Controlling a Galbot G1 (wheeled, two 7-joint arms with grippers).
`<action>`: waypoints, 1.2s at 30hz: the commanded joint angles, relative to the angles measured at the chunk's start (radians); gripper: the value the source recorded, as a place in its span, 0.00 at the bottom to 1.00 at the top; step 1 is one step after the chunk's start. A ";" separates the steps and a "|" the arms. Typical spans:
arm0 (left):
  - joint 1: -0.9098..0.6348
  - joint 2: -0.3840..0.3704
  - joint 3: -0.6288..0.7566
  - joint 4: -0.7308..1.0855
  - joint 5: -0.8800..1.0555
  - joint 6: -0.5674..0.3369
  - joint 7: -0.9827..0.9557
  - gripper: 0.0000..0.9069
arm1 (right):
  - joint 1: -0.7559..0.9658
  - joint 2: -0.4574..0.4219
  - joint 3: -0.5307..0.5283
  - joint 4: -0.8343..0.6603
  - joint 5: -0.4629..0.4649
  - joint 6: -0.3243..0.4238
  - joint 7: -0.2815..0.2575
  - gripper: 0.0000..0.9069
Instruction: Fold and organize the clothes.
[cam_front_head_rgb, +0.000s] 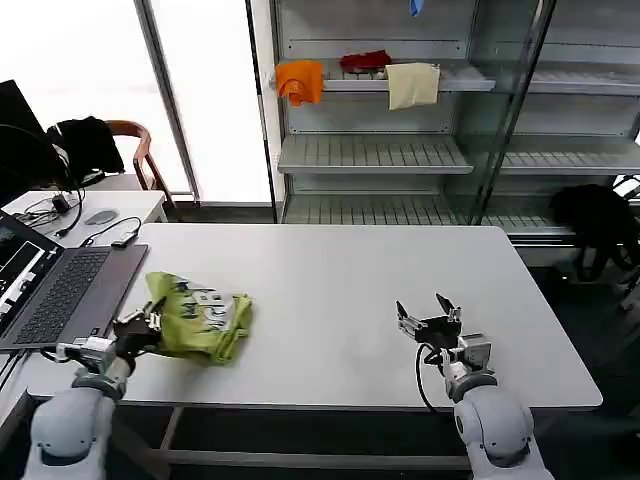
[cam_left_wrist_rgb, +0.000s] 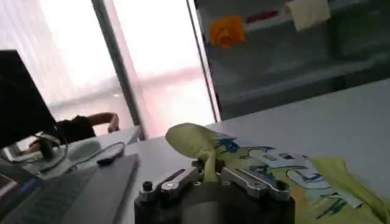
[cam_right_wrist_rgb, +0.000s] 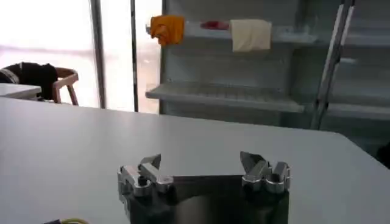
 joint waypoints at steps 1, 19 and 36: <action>-0.036 0.319 -0.107 0.012 0.174 -0.029 0.134 0.01 | 0.002 0.007 -0.002 -0.019 0.001 0.009 -0.003 1.00; 0.046 0.180 0.046 -0.137 0.637 -0.110 0.152 0.02 | -0.028 0.000 0.037 -0.057 0.016 0.056 -0.014 1.00; 0.013 -0.086 0.431 -0.195 0.575 0.073 0.065 0.18 | -0.013 0.001 0.034 -0.082 0.010 0.059 -0.009 1.00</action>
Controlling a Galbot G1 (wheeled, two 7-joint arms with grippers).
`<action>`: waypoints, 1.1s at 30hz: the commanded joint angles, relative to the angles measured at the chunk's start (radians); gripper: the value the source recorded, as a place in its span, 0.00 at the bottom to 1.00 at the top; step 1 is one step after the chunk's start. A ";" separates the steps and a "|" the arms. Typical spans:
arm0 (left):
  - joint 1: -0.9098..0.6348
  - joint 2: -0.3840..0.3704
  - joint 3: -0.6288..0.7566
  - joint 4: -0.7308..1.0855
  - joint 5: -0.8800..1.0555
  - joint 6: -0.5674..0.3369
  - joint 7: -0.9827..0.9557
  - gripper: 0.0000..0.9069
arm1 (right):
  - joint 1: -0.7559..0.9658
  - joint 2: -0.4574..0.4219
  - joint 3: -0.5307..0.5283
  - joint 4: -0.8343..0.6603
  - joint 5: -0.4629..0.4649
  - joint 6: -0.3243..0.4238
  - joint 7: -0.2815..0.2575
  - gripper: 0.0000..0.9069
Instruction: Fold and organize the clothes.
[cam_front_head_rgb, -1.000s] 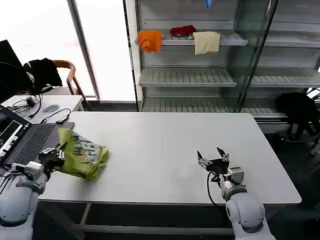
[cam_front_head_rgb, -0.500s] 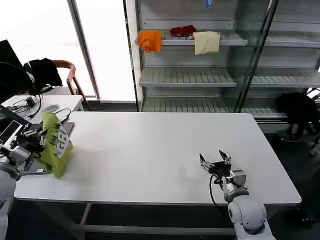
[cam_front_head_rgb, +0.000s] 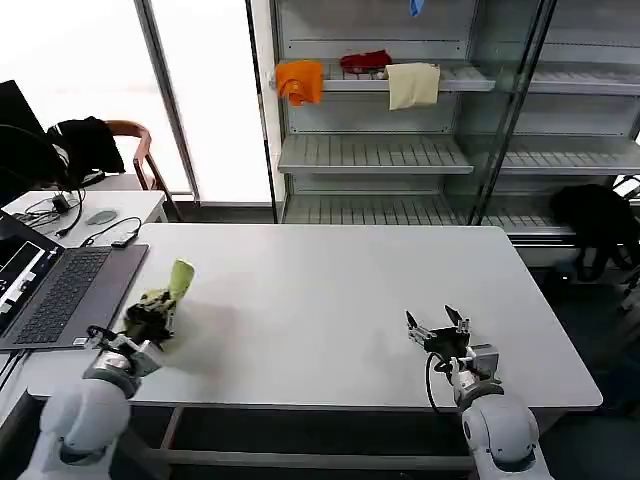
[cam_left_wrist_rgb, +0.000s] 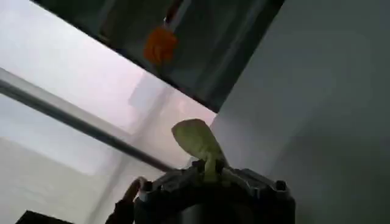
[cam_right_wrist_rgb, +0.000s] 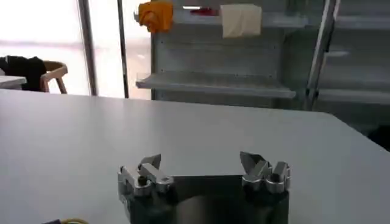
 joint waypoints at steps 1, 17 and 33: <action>-0.023 -0.141 0.250 -0.036 -0.064 0.132 -0.075 0.19 | 0.018 0.011 -0.014 -0.013 -0.010 -0.001 0.003 1.00; -0.305 -0.314 0.537 0.323 -0.474 0.168 -0.419 0.51 | 0.047 0.010 -0.033 -0.006 -0.020 -0.028 0.004 1.00; -0.264 -0.139 0.356 0.184 -0.579 0.108 -0.370 1.00 | 0.087 0.065 -0.129 0.043 0.140 -0.120 -0.009 1.00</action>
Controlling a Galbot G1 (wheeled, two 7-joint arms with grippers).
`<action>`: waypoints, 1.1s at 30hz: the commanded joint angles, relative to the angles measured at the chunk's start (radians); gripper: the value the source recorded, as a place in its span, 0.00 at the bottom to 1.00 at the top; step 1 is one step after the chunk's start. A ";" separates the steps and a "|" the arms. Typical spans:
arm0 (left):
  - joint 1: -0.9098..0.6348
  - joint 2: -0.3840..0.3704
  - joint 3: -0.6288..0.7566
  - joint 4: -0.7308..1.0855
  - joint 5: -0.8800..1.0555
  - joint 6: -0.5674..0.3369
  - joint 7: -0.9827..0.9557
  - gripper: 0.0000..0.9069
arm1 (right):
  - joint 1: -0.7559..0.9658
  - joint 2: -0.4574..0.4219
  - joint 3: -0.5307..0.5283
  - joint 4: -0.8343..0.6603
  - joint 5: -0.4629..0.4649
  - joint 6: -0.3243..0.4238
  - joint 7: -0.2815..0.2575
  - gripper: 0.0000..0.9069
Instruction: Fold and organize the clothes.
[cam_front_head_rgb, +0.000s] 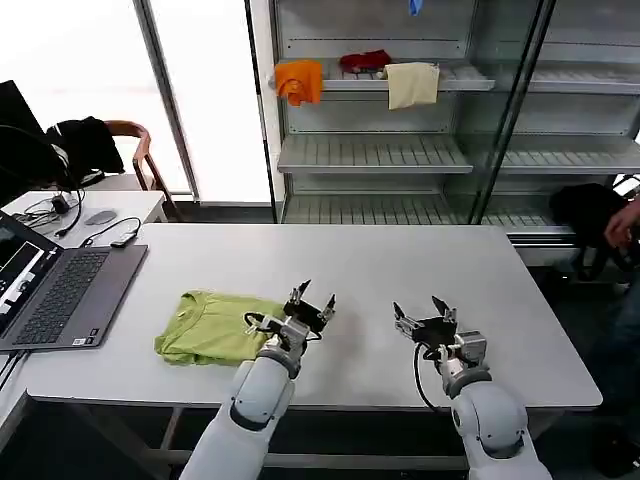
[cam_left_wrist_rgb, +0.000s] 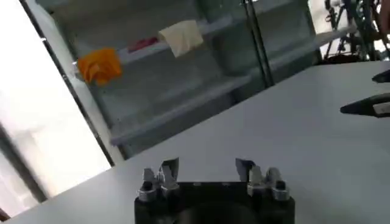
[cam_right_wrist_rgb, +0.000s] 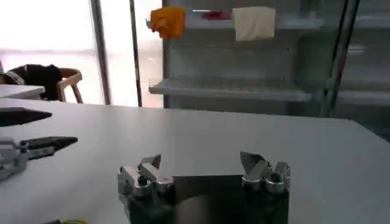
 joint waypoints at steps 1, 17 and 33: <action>0.013 0.175 -0.163 -0.099 -0.170 -0.038 -0.001 1.00 | 0.035 0.062 -0.089 0.021 0.095 -0.060 -0.006 1.00; 0.300 0.251 -0.303 -0.294 -0.253 0.077 0.082 1.00 | 0.044 0.065 -0.095 -0.007 0.051 -0.056 -0.001 1.00; 0.282 0.242 -0.390 -0.250 -0.291 0.039 0.077 1.00 | 0.138 0.132 -0.218 -0.132 0.207 -0.064 0.010 1.00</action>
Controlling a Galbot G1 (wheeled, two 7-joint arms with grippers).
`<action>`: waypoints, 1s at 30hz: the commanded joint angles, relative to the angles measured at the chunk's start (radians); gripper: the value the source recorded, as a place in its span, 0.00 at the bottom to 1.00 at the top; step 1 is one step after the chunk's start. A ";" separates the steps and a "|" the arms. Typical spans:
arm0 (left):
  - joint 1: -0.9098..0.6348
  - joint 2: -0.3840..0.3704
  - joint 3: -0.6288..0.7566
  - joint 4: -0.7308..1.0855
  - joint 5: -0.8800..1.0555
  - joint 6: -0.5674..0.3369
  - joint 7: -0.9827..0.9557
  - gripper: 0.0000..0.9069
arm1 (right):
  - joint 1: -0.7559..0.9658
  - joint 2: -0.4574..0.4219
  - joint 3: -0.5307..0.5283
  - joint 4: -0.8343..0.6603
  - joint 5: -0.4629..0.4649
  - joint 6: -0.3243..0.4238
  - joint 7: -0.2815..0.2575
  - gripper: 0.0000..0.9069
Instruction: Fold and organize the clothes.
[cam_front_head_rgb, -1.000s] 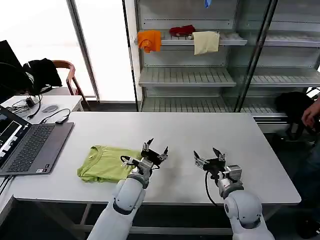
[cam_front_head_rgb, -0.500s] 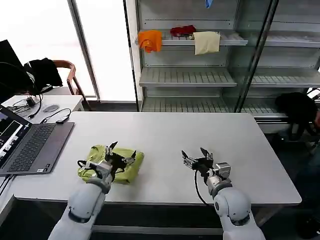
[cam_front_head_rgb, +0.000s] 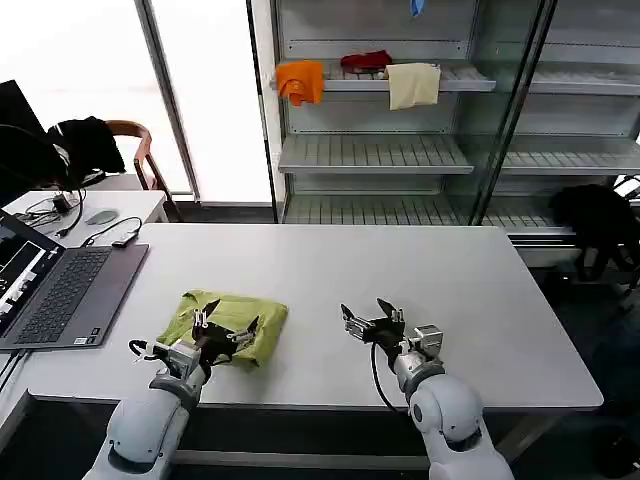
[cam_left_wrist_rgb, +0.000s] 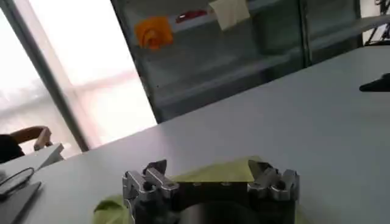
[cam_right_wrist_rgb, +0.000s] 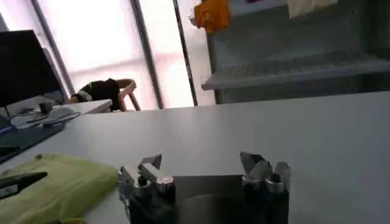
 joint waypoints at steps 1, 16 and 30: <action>0.020 0.003 -0.076 0.005 -0.052 -0.007 -0.001 1.00 | 0.092 0.048 -0.087 -0.116 0.090 -0.004 0.001 1.00; 0.051 -0.137 0.125 0.000 -0.052 -0.042 -0.136 1.00 | 0.204 -0.021 -0.009 -0.148 0.124 -0.003 0.015 1.00; 0.049 -0.159 0.228 0.085 0.172 -0.081 -0.137 1.00 | 0.189 -0.085 0.042 -0.115 0.126 -0.003 0.026 1.00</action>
